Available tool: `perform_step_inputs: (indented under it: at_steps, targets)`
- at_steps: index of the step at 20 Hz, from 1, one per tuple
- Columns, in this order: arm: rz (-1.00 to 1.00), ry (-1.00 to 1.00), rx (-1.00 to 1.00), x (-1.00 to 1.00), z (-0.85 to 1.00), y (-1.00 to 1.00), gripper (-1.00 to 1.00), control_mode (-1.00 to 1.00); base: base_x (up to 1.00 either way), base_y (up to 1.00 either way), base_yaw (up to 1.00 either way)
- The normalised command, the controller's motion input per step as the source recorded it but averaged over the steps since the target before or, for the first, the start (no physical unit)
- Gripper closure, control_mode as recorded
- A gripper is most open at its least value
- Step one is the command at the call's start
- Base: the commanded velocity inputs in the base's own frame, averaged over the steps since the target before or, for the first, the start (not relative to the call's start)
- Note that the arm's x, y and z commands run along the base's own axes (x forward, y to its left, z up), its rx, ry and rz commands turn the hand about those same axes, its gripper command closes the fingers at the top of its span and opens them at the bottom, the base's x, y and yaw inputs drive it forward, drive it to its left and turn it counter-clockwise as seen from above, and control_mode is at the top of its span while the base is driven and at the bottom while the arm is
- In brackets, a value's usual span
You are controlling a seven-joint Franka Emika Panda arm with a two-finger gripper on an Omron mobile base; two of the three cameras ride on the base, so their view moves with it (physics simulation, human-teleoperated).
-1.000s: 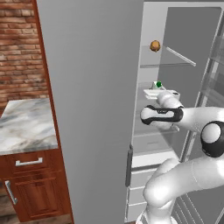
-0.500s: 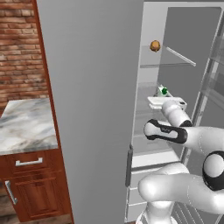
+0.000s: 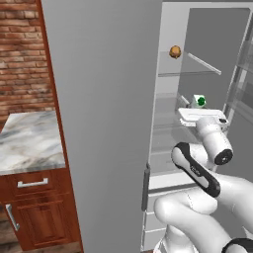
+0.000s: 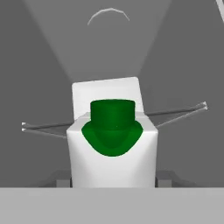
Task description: Take out the milk from the fridge and place it on the tray on the counter. Then take the sugar cube near the tray and place it in the tray.
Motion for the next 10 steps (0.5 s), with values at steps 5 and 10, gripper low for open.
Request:
perform_step_inputs:
  at_steps: [5,10]
  targets:
    - [0.00,0.00,0.00,-0.95,0.54,0.00,1.00,-1.00,0.00,0.00,0.00]
    - [0.00,0.17,-0.04,-0.71,0.29,0.07,1.00,-1.00,0.00,0.00,0.00]
